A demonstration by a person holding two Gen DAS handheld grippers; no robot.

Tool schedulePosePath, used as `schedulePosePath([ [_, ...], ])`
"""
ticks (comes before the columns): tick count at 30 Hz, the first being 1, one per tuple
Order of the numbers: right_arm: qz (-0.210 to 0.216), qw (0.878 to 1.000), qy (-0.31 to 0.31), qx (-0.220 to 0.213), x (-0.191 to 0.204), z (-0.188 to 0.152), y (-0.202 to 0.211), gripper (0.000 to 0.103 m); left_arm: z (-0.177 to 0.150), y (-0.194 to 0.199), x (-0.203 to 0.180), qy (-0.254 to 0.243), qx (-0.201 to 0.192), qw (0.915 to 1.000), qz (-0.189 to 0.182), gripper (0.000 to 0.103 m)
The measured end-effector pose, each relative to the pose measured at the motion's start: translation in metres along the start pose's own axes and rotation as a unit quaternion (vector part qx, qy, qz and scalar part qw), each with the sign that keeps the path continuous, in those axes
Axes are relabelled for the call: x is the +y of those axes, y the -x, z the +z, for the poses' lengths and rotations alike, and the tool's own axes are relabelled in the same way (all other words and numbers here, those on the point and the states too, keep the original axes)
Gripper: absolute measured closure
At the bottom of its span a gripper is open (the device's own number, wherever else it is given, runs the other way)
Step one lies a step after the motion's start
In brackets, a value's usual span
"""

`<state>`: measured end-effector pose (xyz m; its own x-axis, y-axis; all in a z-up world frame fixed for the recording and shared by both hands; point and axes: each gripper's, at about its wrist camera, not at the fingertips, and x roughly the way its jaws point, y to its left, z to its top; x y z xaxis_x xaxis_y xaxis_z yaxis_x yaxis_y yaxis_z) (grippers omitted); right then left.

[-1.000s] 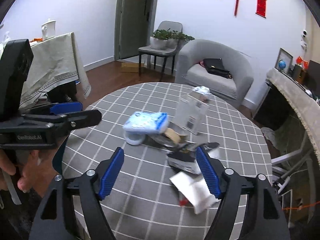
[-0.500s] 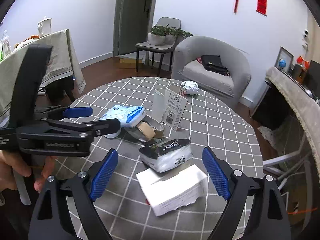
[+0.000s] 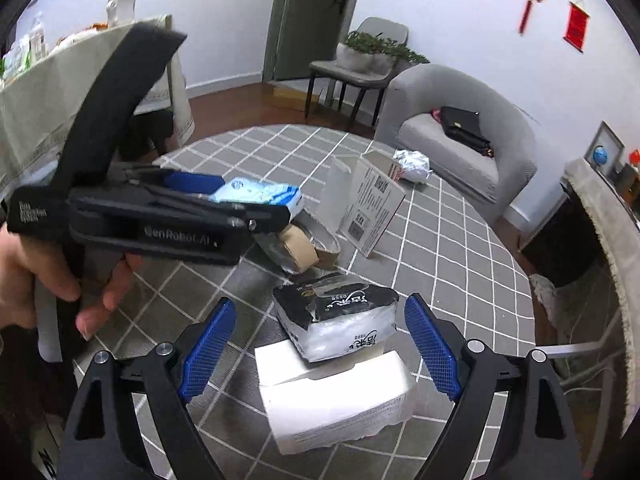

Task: Collect trash
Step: 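Grasp the blue-and-white wipes pack with the left tool while the right tool grasps the black snack bag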

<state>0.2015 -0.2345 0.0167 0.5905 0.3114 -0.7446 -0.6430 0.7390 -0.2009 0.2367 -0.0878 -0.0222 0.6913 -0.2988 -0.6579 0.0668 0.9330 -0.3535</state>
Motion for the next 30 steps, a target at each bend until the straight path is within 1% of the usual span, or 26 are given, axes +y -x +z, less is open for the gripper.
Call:
schedulePosePath([
  [2, 0.000, 1.000, 0.001, 0.004, -0.003, 0.002, -0.002, 0.016, 0.000, -0.002, 0.003, 0.005, 0.008, 1.0000, -0.001, 0.020],
  [8, 0.011, 1.000, 0.005, 0.020, -0.009, 0.005, -0.016, 0.016, 0.000, 0.005, 0.002, -0.006, -0.003, 1.0000, -0.005, 0.026],
  [12, 0.015, 0.999, 0.016, 0.032, -0.008, 0.003, -0.024, 0.016, 0.000, 0.010, 0.003, -0.002, -0.007, 0.9999, -0.011, 0.026],
  [15, 0.015, 0.999, 0.021, 0.040, -0.007, 0.002, -0.029, 0.024, 0.001, 0.013, 0.007, 0.007, -0.009, 0.9999, -0.012, 0.026],
  [18, 0.010, 0.999, 0.021, 0.040, -0.006, 0.001, -0.031, 0.025, 0.002, 0.020, 0.009, 0.013, -0.013, 0.9997, -0.019, 0.026],
  [23, 0.014, 0.999, 0.018, 0.032, -0.006, 0.005, -0.031, 0.026, 0.004, 0.036, 0.008, -0.004, -0.022, 0.9996, -0.016, 0.026],
  [24, 0.014, 0.999, 0.018, 0.032, -0.006, 0.005, -0.031, 0.027, 0.004, 0.039, 0.010, -0.006, -0.022, 0.9996, -0.015, 0.026],
  [25, 0.015, 0.999, 0.020, 0.031, -0.005, 0.007, -0.031, 0.037, 0.004, 0.041, 0.012, -0.007, -0.022, 0.9997, -0.013, 0.026],
  [26, 0.014, 0.999, 0.019, 0.029, -0.005, 0.010, -0.031, 0.042, 0.004, 0.044, 0.014, -0.008, -0.022, 0.9997, -0.011, 0.026],
  [28, 0.015, 0.999, 0.019, 0.025, -0.003, 0.013, -0.029, 0.047, 0.003, 0.049, 0.019, -0.008, -0.024, 0.9997, -0.007, 0.026],
  [30, 0.009, 0.999, 0.023, 0.023, 0.000, 0.015, -0.028, 0.048, 0.004, 0.056, 0.024, -0.008, -0.027, 0.9996, -0.005, 0.026],
])
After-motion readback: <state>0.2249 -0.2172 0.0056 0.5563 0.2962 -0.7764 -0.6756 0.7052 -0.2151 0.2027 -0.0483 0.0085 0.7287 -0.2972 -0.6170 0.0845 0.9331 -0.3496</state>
